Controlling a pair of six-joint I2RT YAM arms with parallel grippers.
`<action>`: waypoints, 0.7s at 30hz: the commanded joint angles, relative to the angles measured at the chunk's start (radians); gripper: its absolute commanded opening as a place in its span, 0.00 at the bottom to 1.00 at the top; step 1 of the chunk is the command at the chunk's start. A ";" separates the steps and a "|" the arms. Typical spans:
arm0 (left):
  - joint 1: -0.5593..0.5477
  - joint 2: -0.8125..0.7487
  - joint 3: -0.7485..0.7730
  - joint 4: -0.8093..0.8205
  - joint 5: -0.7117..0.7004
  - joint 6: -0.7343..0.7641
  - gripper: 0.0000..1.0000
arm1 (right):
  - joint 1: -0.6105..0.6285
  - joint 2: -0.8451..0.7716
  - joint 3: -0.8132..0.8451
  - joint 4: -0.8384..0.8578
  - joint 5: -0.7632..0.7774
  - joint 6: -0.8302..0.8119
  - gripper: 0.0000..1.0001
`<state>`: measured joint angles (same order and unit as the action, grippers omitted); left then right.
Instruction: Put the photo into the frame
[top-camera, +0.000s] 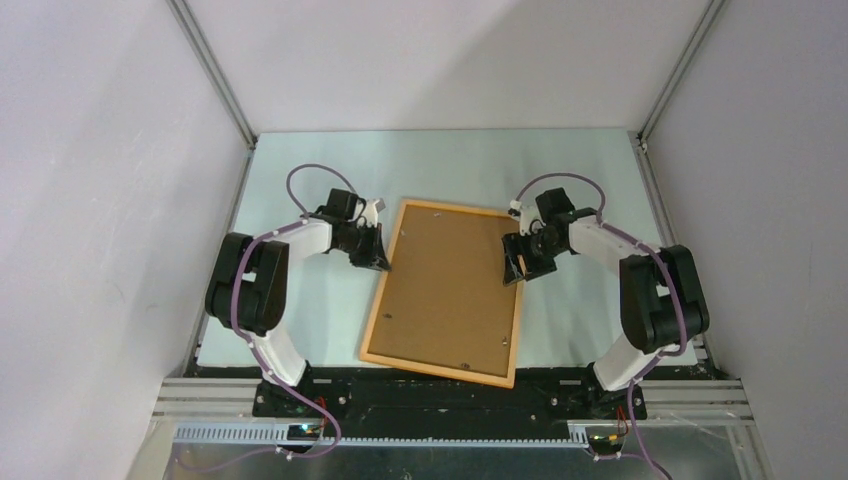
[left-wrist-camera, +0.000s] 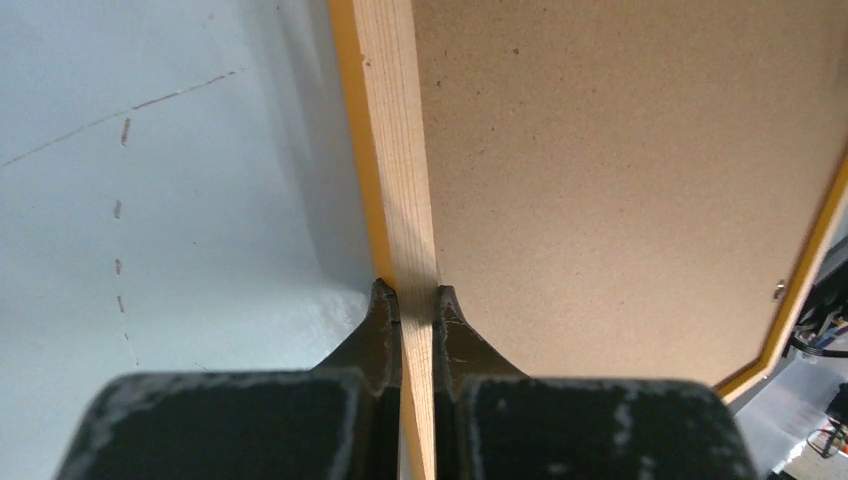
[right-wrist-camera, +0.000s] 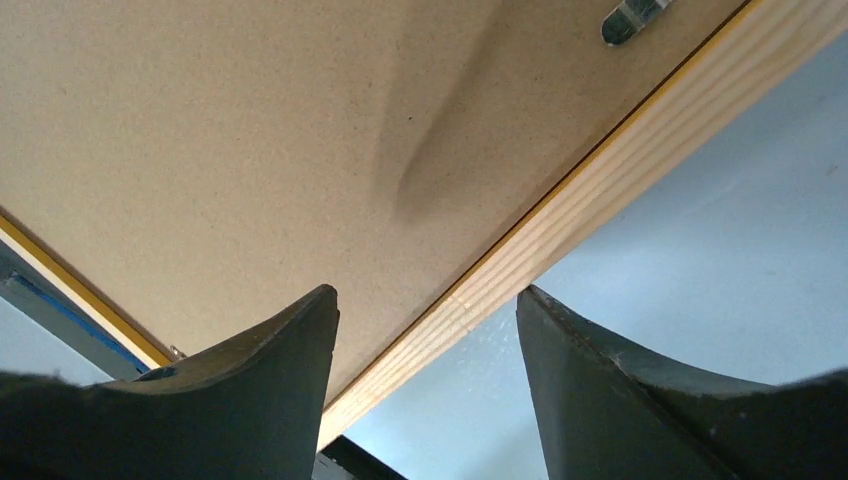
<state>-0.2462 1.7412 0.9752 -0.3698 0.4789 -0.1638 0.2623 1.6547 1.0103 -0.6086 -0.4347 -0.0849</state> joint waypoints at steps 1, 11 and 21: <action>0.011 0.005 -0.026 -0.041 0.139 0.035 0.00 | -0.008 -0.056 -0.012 0.022 0.015 -0.028 0.69; 0.054 -0.024 -0.042 -0.026 0.145 0.029 0.00 | -0.124 0.093 0.140 0.069 0.016 0.056 0.67; 0.053 -0.018 -0.038 -0.019 0.145 0.024 0.00 | -0.119 0.220 0.256 0.076 0.062 0.104 0.62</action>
<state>-0.1959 1.7409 0.9501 -0.3622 0.5541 -0.1638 0.1368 1.8423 1.2049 -0.5480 -0.4065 -0.0135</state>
